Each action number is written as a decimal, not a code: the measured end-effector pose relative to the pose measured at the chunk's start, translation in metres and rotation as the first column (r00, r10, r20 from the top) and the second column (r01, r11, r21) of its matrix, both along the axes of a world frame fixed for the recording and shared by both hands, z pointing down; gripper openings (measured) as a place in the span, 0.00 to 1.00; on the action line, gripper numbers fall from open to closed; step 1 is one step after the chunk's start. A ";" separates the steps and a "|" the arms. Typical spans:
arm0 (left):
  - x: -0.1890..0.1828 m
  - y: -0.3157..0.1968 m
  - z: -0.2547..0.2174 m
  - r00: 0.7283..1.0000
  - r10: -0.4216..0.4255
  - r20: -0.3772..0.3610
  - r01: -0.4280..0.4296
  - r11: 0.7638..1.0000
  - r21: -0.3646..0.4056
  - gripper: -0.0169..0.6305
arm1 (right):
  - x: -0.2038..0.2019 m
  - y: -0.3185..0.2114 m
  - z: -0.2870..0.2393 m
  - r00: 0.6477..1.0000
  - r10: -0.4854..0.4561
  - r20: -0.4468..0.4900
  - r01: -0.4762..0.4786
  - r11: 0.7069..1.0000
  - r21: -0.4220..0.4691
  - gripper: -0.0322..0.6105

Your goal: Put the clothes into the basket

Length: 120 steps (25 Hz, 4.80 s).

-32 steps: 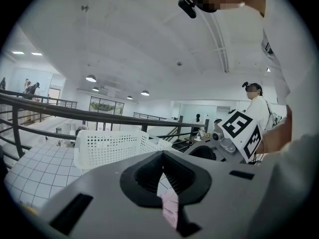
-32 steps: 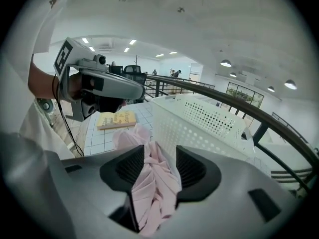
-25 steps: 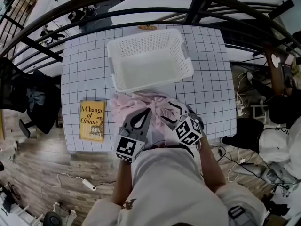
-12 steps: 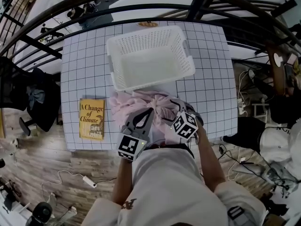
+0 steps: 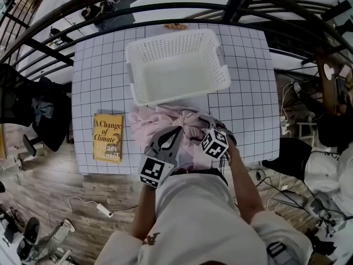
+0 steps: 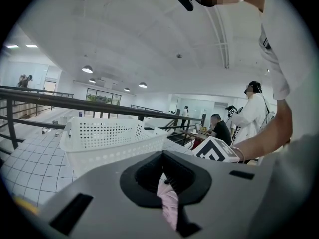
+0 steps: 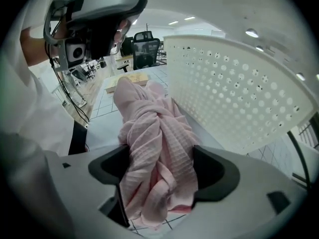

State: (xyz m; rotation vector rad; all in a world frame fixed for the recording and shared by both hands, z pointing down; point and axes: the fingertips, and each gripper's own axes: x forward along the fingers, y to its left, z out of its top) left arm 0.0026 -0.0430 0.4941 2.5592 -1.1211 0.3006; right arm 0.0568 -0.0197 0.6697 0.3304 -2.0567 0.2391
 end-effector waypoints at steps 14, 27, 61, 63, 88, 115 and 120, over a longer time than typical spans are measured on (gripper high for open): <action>-0.009 0.007 0.006 0.999 -0.032 0.004 0.032 0.999 -0.016 0.03 | -0.001 0.001 0.005 1.000 0.020 0.005 -0.021 0.999 0.037 0.43; -0.009 0.009 0.008 1.000 -0.028 0.001 0.028 0.999 -0.025 0.03 | -0.002 0.001 -0.016 0.992 0.095 0.079 -0.099 0.994 0.048 0.30; -0.017 0.011 -0.046 0.999 -0.036 -0.004 0.036 0.995 0.095 0.03 | -0.018 -0.005 -0.142 0.898 0.114 0.424 -0.205 0.963 0.174 0.28; -0.018 0.012 -0.053 0.999 -0.038 -0.006 0.038 0.993 0.110 0.03 | -0.019 -0.004 -0.152 0.892 0.107 0.439 -0.207 0.960 0.188 0.28; -0.021 0.020 -0.133 0.996 -0.068 -0.055 0.079 0.973 0.219 0.03 | -0.006 -0.013 -0.252 0.809 0.076 0.582 -0.310 0.898 0.313 0.27; -0.008 -0.002 -0.181 0.999 -0.027 -0.030 0.035 0.938 0.344 0.03 | 0.003 -0.064 -0.328 0.763 0.048 0.645 -0.402 0.816 0.415 0.27; -0.007 -0.010 -0.187 0.999 -0.021 -0.030 0.031 0.932 0.361 0.03 | 0.005 -0.078 -0.340 0.752 0.043 0.658 -0.422 0.799 0.430 0.27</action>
